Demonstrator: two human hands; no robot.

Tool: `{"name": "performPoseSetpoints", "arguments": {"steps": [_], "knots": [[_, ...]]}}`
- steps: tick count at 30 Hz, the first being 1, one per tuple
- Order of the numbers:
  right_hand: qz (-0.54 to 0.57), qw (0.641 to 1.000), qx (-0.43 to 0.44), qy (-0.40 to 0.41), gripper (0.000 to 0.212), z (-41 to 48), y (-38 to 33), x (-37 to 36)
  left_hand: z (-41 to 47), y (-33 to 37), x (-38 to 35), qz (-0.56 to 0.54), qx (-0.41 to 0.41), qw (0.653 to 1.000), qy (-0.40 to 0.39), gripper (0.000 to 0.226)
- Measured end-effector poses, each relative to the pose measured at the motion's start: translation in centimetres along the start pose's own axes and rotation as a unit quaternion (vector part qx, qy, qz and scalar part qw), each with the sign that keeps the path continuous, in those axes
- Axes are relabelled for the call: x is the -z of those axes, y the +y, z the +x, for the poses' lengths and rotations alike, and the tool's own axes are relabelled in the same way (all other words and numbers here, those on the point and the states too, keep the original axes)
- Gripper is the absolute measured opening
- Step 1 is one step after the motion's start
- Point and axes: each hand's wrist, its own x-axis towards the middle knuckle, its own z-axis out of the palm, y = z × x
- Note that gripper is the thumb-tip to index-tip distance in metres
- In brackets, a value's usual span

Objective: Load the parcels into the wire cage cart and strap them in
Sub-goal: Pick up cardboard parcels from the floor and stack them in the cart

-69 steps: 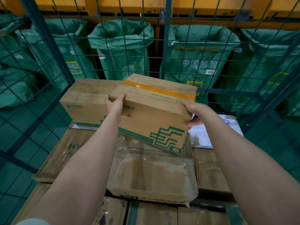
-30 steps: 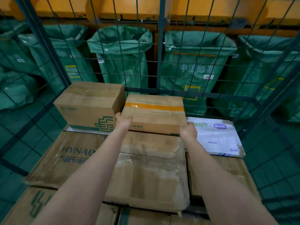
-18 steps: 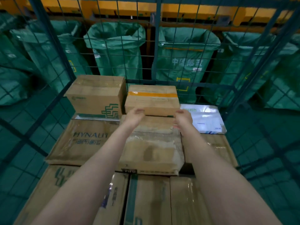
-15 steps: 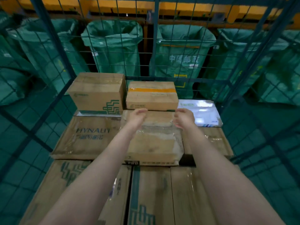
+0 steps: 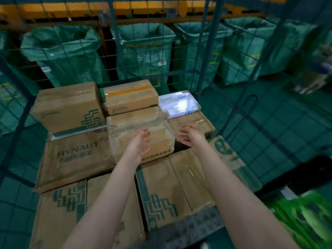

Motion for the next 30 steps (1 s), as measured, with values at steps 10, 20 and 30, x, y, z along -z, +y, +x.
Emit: {"name": "performPoseSetpoints", "arguments": {"steps": [10,20,30], "knots": [[0.068,0.993,0.000,0.098,0.015,-5.8,5.2,8.8,-4.3,-4.6,-6.6,0.053,0.028,0.993,-0.097,0.022],[0.151,0.967,-0.012,0.205,0.023,-15.1,12.3,20.9,-14.1,-14.2,-13.1,0.173,0.052,0.964,-0.195,0.021],[0.241,0.920,-0.035,0.307,0.014,-26.6,20.6,29.3,-24.4,-23.4,-16.3,0.246,0.083,0.917,-0.303,0.028]]}}
